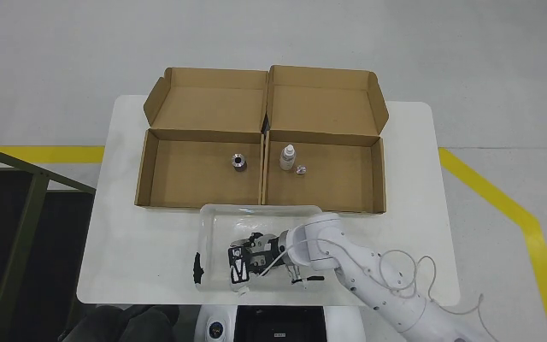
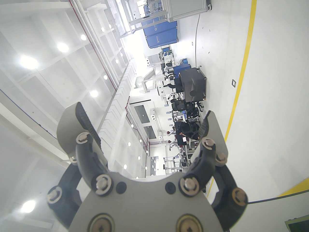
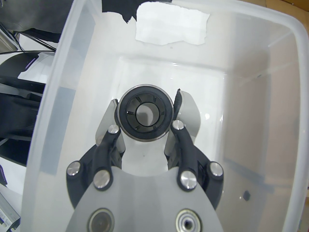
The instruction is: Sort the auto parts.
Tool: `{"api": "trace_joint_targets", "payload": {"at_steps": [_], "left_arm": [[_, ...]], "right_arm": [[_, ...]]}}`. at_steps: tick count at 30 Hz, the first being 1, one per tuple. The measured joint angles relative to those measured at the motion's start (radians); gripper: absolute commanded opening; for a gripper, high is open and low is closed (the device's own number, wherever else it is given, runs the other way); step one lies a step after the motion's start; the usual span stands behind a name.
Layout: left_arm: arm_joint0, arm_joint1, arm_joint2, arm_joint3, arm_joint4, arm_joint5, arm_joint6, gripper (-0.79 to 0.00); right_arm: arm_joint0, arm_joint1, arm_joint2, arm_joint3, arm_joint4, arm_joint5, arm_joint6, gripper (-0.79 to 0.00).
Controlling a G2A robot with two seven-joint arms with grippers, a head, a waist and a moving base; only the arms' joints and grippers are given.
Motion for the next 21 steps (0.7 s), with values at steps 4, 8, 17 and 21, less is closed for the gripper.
{"api": "trace_joint_targets", "payload": {"at_steps": [4, 8, 17, 21], "left_arm": [[0.000, 0.000, 0.000, 0.000, 0.000, 0.000, 0.000, 0.000], [0.000, 0.000, 0.000, 0.000, 0.000, 0.000, 0.000, 0.000], [0.000, 0.000, 0.000, 0.000, 0.000, 0.000, 0.000, 0.000], [0.000, 0.000, 0.000, 0.000, 0.000, 0.000, 0.000, 0.000]], "right_arm": [[0.005, -0.001, -0.003, 0.012, 0.016, 0.004, -0.017, -0.785], [0.015, -0.002, -0.002, 0.023, 0.032, 0.009, -0.040, -0.785], [0.030, 0.005, 0.033, 0.005, 0.089, 0.002, -0.081, -0.785], [0.038, 0.008, 0.052, -0.008, 0.130, 0.004, -0.091, -0.785]]}}
